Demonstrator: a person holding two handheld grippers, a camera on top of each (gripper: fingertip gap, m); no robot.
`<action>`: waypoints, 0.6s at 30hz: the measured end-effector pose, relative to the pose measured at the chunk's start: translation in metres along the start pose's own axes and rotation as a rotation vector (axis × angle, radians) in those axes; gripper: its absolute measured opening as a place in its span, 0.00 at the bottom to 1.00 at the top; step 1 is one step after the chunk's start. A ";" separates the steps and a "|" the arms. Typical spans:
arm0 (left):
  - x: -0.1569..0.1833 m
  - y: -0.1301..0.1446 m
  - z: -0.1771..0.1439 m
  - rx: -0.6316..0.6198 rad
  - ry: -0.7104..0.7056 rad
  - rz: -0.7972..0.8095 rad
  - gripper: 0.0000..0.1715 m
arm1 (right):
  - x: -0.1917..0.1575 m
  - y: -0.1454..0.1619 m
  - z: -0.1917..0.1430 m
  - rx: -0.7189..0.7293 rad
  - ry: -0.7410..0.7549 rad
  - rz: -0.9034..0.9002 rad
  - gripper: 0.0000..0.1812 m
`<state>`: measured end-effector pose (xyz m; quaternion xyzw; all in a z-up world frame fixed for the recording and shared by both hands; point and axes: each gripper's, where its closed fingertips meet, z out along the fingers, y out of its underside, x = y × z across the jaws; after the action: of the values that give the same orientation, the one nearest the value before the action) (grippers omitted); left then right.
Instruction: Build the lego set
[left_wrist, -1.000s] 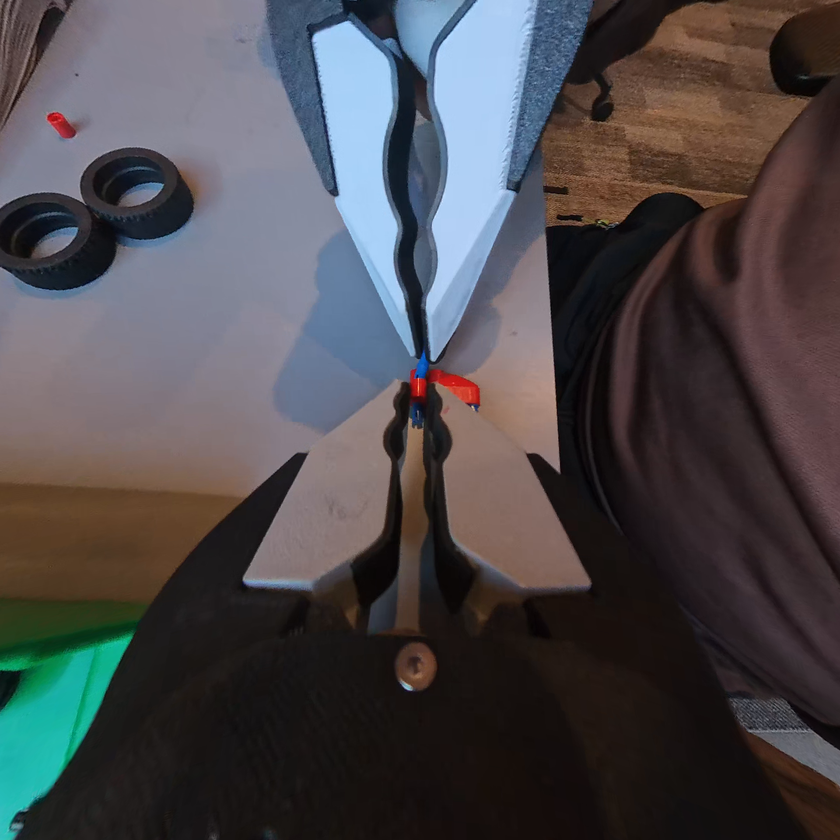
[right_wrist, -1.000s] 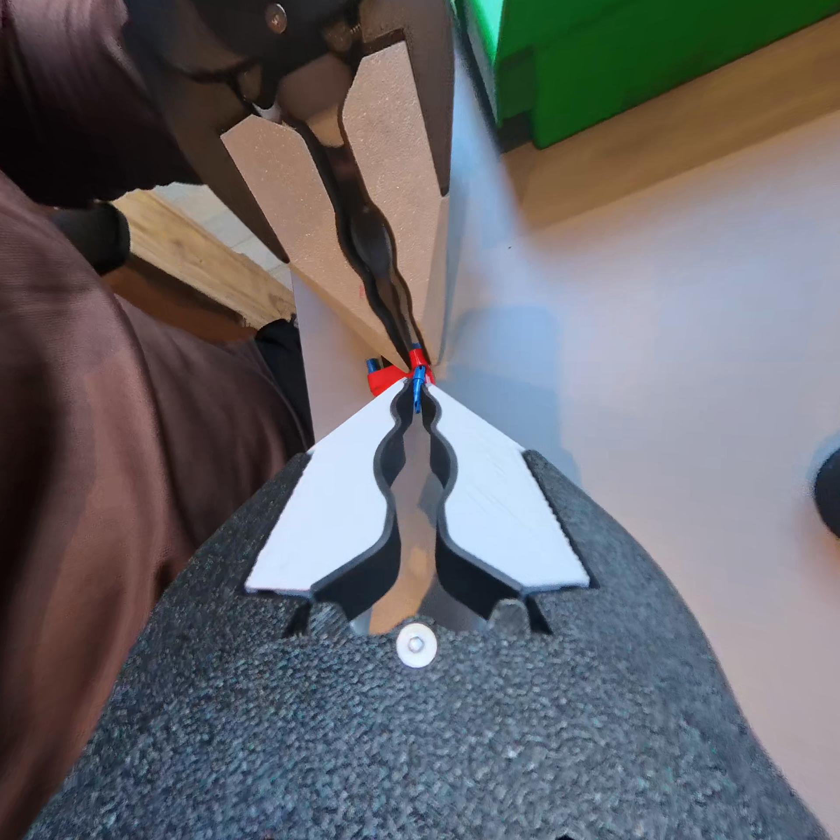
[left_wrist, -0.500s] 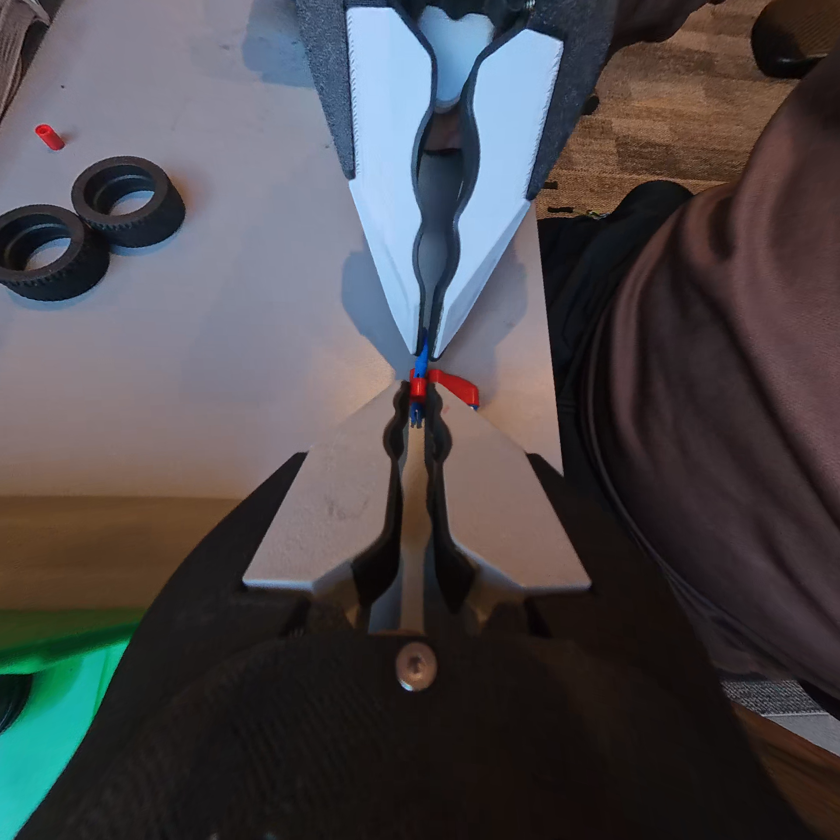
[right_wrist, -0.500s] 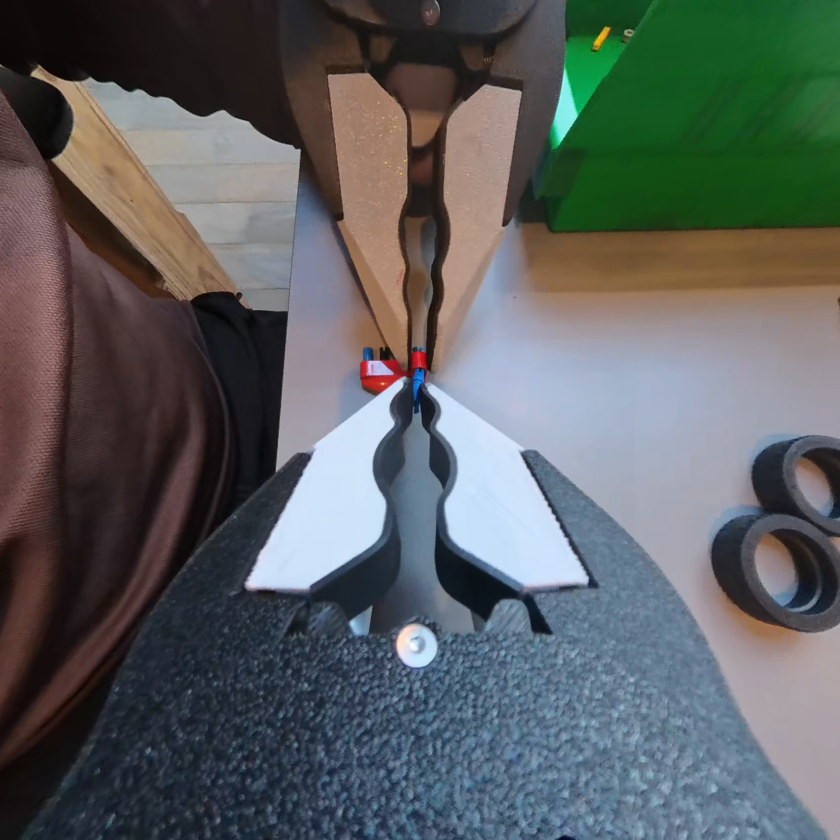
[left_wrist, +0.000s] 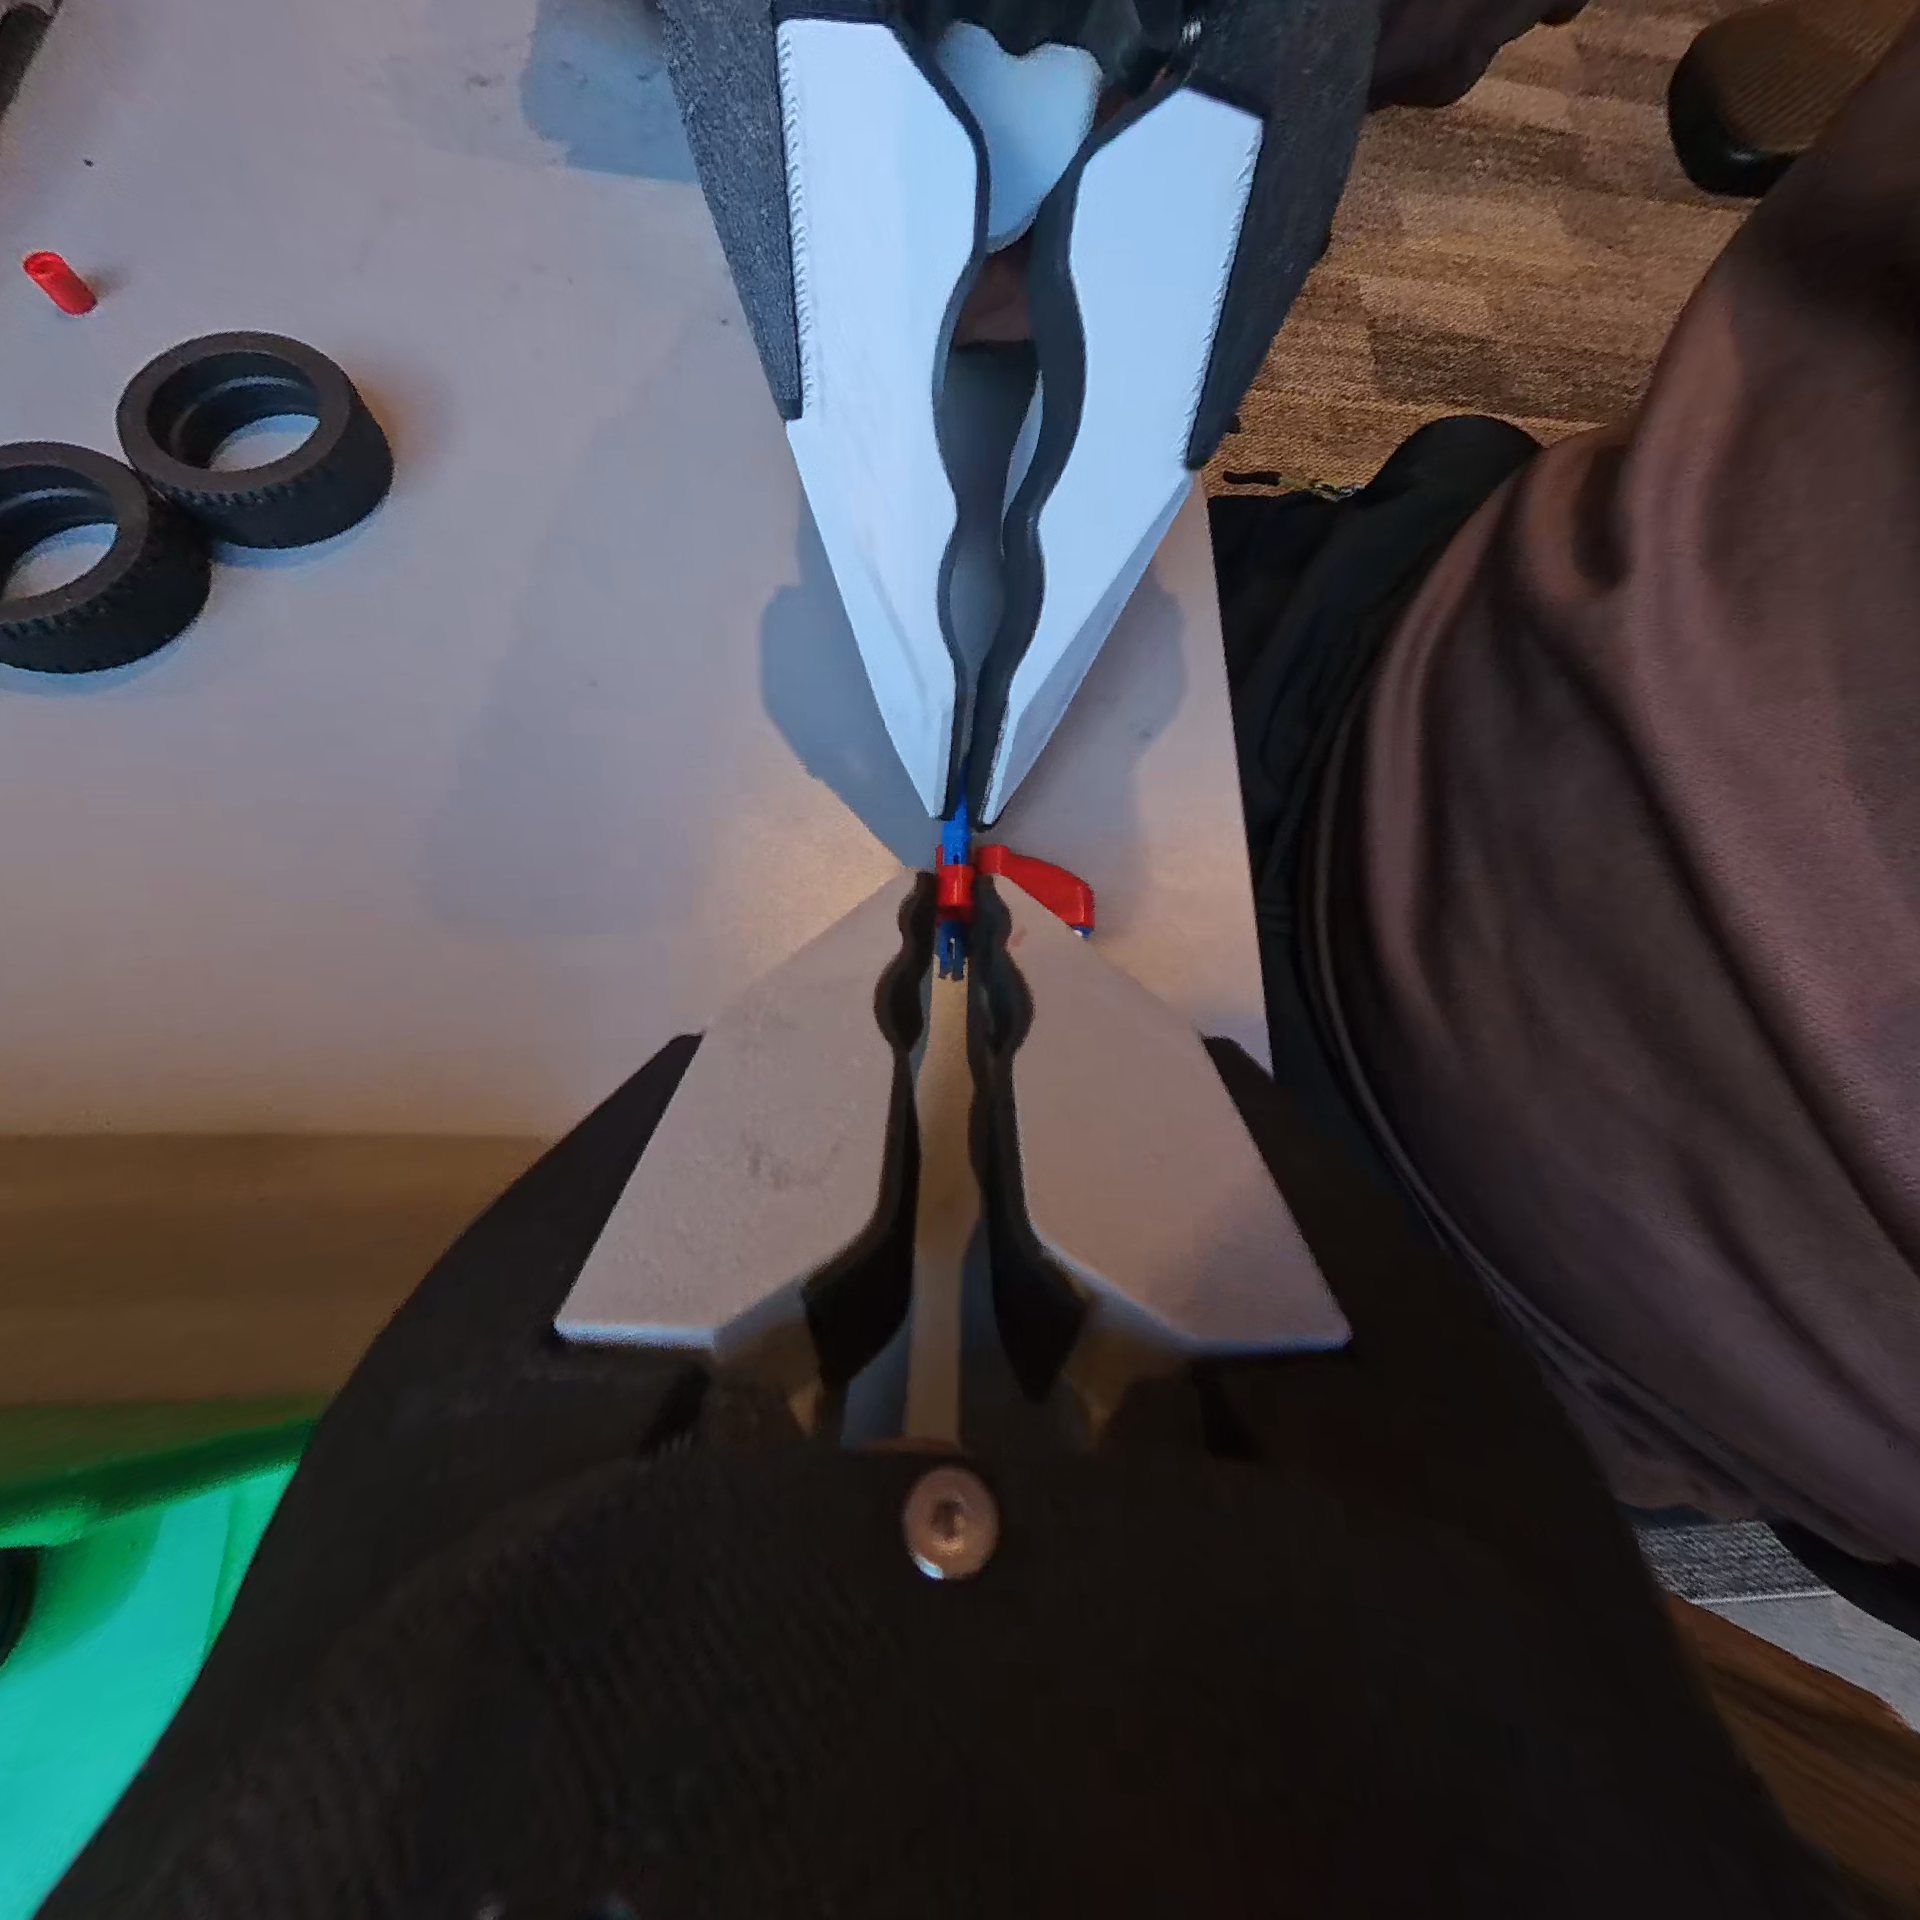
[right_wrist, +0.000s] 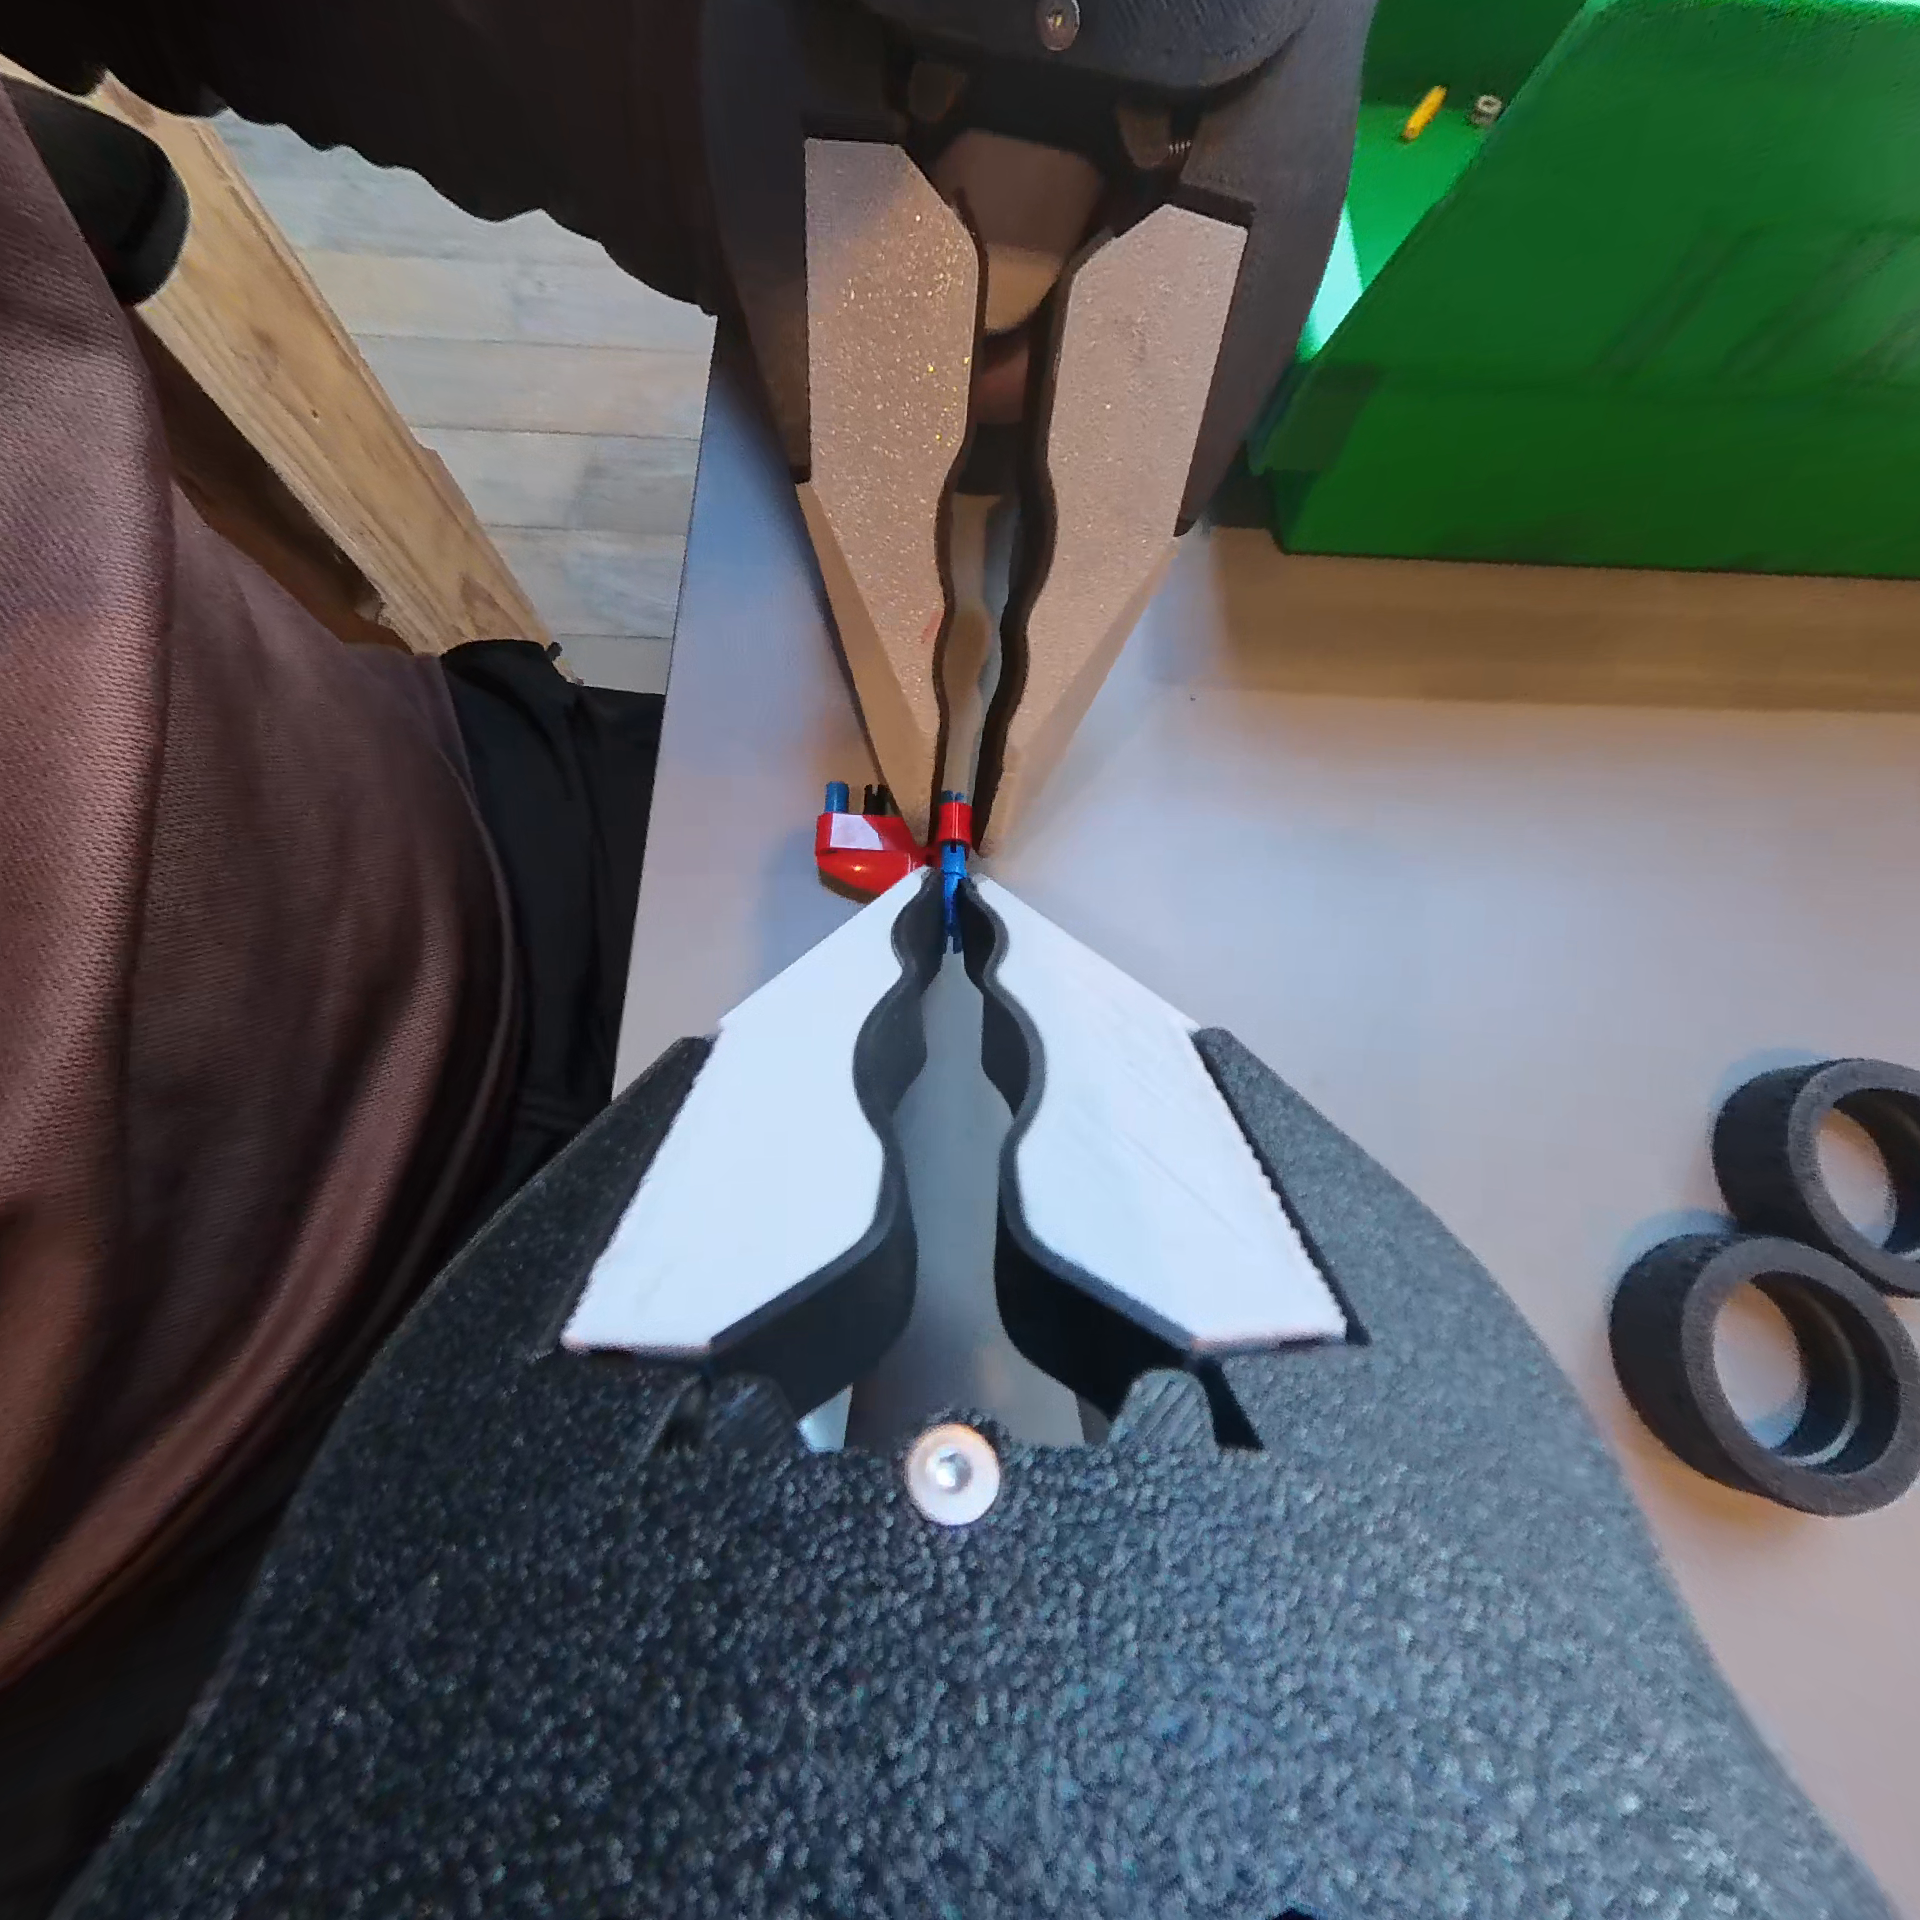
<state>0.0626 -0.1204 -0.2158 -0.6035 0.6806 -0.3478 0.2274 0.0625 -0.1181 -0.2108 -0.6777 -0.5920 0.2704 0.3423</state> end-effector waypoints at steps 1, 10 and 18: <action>0.000 0.000 0.000 0.000 -0.002 0.002 0.03 | -0.001 0.001 0.001 -0.010 -0.013 0.007 0.00; 0.000 0.000 0.000 0.000 -0.013 0.002 0.02 | -0.001 0.001 0.003 -0.012 -0.005 -0.026 0.00; 0.000 0.001 0.000 -0.002 0.001 -0.013 0.02 | -0.002 -0.001 0.005 -0.007 -0.006 -0.078 0.00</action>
<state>0.0619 -0.1204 -0.2160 -0.6079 0.6772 -0.3487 0.2240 0.0582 -0.1192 -0.2133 -0.6545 -0.6198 0.2569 0.3484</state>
